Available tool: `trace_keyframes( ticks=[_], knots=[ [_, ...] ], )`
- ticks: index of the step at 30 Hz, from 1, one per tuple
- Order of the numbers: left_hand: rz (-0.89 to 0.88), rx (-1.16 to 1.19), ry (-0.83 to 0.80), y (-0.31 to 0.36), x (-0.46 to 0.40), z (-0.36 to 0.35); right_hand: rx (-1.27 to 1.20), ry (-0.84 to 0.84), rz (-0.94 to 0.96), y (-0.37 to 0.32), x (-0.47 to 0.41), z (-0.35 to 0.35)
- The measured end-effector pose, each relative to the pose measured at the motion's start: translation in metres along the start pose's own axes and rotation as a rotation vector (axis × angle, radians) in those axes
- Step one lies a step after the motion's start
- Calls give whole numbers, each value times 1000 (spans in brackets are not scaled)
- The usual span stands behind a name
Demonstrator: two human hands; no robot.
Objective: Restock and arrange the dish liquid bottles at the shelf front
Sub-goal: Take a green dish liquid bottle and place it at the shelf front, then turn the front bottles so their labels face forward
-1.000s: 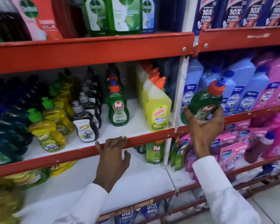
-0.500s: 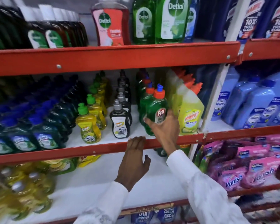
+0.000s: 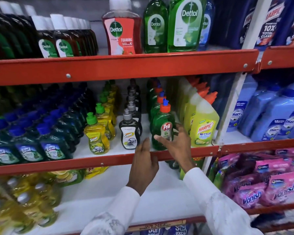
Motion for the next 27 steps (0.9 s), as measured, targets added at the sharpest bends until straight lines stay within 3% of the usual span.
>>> trace_keyframes(
  ticks=[3,6,12,27],
  knots=[
    [26,45,4,1,-21,1,32,-193,-61,16,-7,10],
    [47,93,-25,-1,-37,-5,74,-258,-27,18,-12,14],
    [109,113,7,-7,-46,-14,34,-242,4,20,-17,15],
    [70,48,8,-9,-53,-23,69,-196,29,27,-20,16]
  ],
)
Point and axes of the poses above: each hand's wrist, its own x-axis away from the middle knuckle, its own z-axis out of the back of the hand, y = z × x, the point moved 7 cm from there along -x, towards the middle knuckle, and after that the axes turned 15 degrees about -x, right-handed, at the moved point
